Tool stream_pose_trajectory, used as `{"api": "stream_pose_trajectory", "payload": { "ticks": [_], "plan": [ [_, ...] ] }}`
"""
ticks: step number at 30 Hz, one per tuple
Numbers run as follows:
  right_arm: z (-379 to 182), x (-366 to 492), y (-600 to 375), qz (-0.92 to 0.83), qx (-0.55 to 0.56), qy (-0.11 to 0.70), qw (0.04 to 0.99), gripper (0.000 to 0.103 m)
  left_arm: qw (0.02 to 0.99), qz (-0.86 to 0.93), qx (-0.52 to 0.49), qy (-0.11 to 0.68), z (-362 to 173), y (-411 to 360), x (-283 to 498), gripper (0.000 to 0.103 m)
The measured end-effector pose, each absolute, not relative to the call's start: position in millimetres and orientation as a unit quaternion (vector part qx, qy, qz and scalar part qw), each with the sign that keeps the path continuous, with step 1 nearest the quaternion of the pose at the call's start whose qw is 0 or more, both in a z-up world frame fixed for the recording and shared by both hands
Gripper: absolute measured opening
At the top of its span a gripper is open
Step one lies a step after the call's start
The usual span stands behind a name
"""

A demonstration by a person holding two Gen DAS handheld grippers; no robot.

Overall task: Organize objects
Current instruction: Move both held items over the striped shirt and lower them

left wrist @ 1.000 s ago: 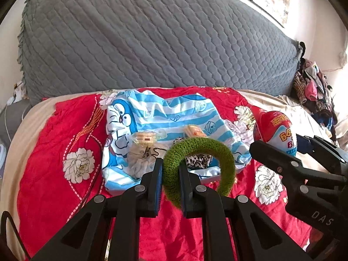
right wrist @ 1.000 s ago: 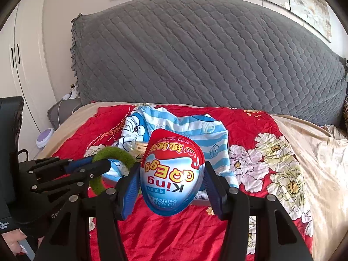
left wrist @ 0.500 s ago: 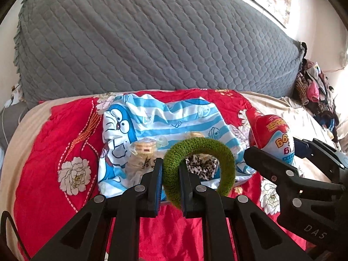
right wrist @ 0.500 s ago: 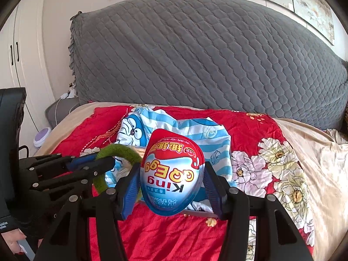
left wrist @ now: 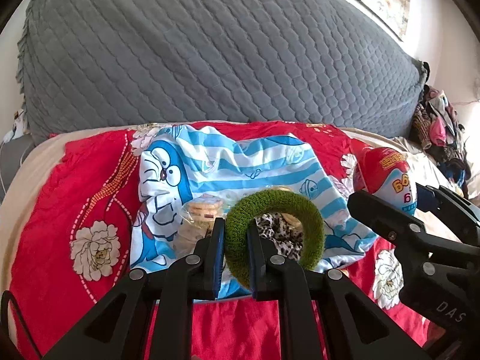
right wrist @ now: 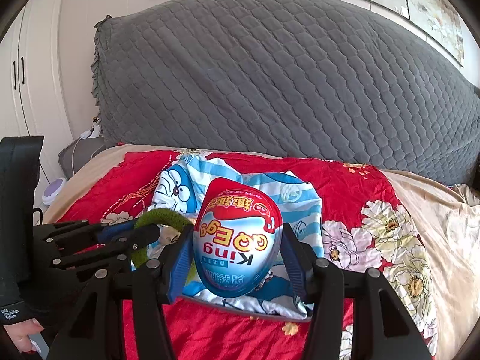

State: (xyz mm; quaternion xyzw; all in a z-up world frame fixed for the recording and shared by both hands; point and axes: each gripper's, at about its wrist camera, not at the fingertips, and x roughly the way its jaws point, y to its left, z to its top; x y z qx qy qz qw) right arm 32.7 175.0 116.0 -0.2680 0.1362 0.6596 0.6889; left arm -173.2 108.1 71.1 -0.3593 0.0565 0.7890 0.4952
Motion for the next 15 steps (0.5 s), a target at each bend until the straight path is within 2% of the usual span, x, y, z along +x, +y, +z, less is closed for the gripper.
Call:
{"api": "stream_pose_trajectory", "payload": {
  "ticks": [15],
  "plan": [
    [96, 47, 200, 0.654, -0.275, 0.139, 0.691, 0.055, 0.494, 0.785, -0.368, 0.055, 46, 132, -189, 0.014]
  ]
}}
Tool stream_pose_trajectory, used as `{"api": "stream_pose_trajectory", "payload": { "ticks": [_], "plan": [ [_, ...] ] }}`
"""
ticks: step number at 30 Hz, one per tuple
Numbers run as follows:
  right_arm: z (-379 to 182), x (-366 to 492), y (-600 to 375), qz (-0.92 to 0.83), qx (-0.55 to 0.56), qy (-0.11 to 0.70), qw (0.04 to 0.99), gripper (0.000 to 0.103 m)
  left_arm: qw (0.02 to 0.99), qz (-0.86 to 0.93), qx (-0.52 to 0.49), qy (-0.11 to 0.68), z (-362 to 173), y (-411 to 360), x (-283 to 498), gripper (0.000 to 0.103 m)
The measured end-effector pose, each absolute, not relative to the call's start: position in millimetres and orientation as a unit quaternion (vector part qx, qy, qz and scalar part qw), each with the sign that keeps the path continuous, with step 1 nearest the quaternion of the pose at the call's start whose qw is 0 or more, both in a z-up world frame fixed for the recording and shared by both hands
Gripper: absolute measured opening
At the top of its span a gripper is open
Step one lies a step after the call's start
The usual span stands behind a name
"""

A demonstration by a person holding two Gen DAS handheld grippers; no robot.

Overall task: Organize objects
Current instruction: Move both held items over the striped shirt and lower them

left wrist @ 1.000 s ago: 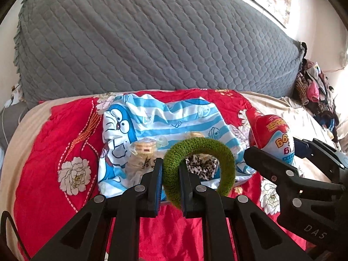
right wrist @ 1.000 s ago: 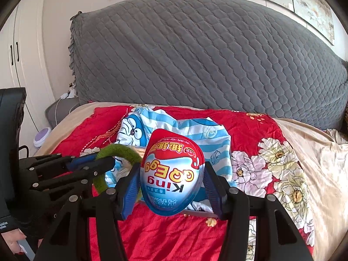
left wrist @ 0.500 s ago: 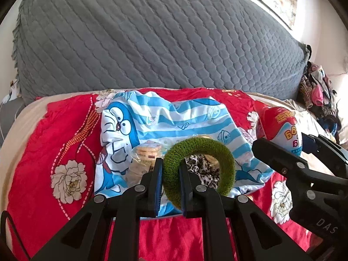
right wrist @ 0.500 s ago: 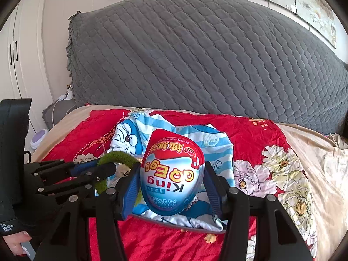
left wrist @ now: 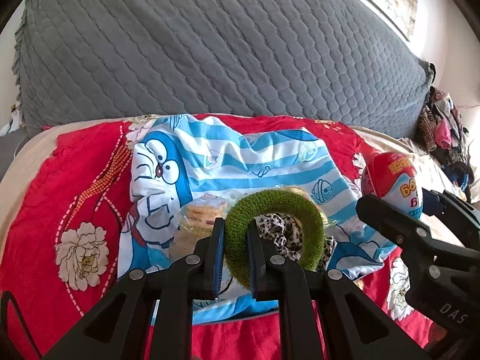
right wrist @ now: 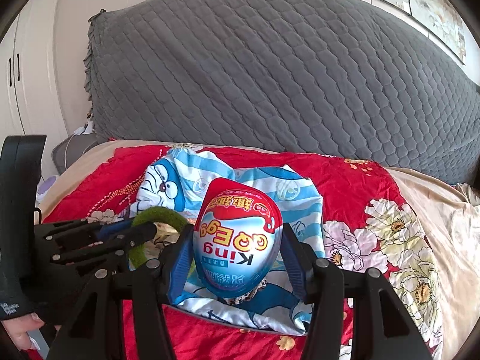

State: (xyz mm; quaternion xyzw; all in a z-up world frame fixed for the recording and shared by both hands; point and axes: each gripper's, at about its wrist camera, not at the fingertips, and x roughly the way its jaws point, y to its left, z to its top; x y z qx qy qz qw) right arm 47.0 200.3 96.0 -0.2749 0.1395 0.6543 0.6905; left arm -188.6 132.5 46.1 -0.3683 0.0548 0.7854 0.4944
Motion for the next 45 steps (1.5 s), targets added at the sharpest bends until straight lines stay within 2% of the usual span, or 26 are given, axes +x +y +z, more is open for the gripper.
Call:
{"api": "stream_pose_trajectory", "payload": {
  "ticks": [45],
  "plan": [
    [36, 90, 249, 0.625, -0.306, 0.176, 0.696, 0.055, 0.498, 0.772, -0.388, 0.075, 4, 183, -197, 0.014]
  ]
}}
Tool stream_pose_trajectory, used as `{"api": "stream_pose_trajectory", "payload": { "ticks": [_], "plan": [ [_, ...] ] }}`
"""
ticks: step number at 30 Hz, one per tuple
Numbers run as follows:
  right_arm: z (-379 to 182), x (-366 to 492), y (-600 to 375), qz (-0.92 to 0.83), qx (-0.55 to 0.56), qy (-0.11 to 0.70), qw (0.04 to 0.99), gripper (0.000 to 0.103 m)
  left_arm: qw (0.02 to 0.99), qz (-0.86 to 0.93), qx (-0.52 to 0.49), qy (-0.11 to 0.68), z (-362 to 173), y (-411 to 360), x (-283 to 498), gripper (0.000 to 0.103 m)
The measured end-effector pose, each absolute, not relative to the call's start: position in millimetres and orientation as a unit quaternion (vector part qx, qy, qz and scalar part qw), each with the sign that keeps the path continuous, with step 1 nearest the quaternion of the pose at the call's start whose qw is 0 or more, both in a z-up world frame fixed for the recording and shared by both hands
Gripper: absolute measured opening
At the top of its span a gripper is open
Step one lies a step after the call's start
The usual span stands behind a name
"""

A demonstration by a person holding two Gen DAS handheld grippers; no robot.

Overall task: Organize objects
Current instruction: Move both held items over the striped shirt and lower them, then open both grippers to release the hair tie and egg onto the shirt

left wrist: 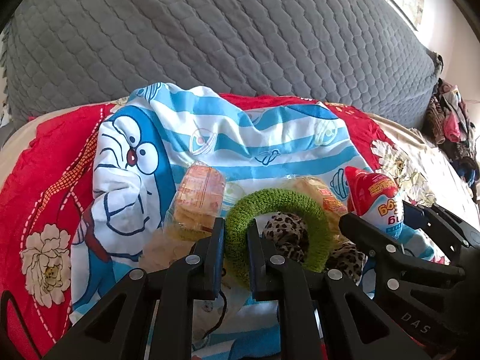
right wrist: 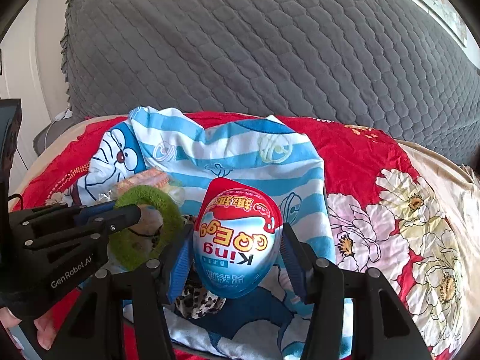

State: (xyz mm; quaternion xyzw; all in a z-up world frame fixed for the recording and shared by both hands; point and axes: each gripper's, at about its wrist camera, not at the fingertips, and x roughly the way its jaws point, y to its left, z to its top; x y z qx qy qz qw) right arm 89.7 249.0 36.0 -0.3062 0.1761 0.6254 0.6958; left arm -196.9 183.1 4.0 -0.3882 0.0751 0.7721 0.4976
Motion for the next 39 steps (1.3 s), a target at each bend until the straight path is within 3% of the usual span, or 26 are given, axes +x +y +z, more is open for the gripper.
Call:
{"api": "stream_pose_trajectory", "payload": {
  "ticks": [25, 30, 39],
  "plan": [
    [22, 106, 262, 0.613, -0.303, 0.197, 0.703, 0.056, 0.496, 0.768, -0.394, 0.094, -8, 198, -195, 0.018],
    [23, 106, 261, 0.611, -0.301, 0.197, 0.705, 0.056, 0.503, 0.763, -0.396, 0.091, -6, 195, -195, 0.037],
    [26, 107, 259, 0.609, -0.300, 0.199, 0.707, 0.062, 0.503, 0.764, -0.395, 0.087, -5, 191, -196, 0.052]
  ]
}}
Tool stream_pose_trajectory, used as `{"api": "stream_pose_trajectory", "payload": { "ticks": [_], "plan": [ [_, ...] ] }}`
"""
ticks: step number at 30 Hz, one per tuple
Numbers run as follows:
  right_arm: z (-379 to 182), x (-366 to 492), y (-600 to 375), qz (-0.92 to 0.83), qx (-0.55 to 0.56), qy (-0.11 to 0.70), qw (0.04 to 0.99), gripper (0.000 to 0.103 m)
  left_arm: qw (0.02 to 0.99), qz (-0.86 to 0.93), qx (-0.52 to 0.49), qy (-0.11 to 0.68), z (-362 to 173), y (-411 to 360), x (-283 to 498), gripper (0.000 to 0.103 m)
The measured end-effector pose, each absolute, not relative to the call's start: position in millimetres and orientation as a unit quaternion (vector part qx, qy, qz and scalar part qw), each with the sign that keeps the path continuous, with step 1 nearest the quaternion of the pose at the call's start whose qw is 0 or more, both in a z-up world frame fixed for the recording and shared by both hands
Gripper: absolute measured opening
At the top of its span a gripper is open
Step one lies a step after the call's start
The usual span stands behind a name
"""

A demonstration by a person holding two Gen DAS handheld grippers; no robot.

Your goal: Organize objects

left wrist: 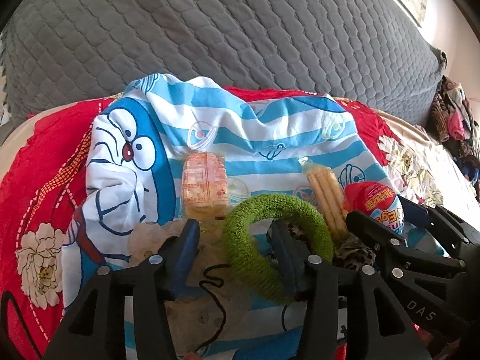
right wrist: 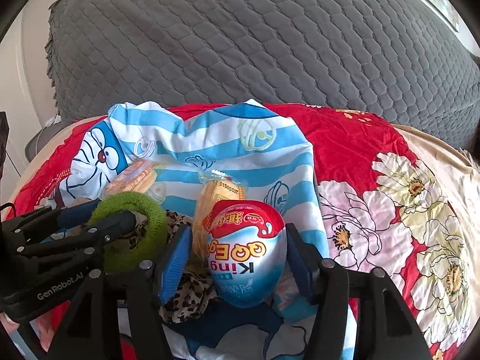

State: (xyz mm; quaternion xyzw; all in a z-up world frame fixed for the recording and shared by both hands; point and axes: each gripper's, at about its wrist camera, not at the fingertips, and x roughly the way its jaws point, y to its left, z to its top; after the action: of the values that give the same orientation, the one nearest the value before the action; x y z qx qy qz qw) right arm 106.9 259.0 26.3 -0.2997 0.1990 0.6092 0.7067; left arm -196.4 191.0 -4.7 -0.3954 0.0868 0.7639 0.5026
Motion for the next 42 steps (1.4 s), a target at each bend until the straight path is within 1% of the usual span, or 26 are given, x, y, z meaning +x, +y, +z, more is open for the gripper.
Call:
{"api": "stream_pose_trajectory", "payload": {
  "ticks": [2, 5, 11, 14, 16, 24, 42],
  "plan": [
    [26, 107, 258, 0.608, -0.301, 0.198, 0.707, 0.063, 0.503, 0.763, -0.397, 0.086, -5, 190, -196, 0.054],
    [27, 107, 257, 0.608, -0.302, 0.196, 0.707, 0.064, 0.504, 0.762, -0.397, 0.087, -5, 190, -196, 0.059],
    [29, 106, 256, 0.607, -0.301, 0.193, 0.710, 0.065, 0.507, 0.762, -0.393, 0.086, -2, 187, -196, 0.063],
    [31, 106, 255, 0.608, -0.298, 0.194, 0.709, 0.067, 0.506, 0.763, -0.393, 0.087, -2, 185, -196, 0.066],
    [33, 105, 254, 0.609, -0.296, 0.193, 0.710, 0.071, 0.507, 0.762, -0.394, 0.087, -3, 183, -196, 0.066],
    [33, 102, 254, 0.610, -0.299, 0.191, 0.708, 0.071, 0.503, 0.763, -0.397, 0.083, -3, 179, -197, 0.072],
    [41, 99, 246, 0.609, -0.302, 0.177, 0.712, 0.071, 0.498, 0.768, -0.392, 0.090, 2, 165, -200, 0.075]
  ]
}}
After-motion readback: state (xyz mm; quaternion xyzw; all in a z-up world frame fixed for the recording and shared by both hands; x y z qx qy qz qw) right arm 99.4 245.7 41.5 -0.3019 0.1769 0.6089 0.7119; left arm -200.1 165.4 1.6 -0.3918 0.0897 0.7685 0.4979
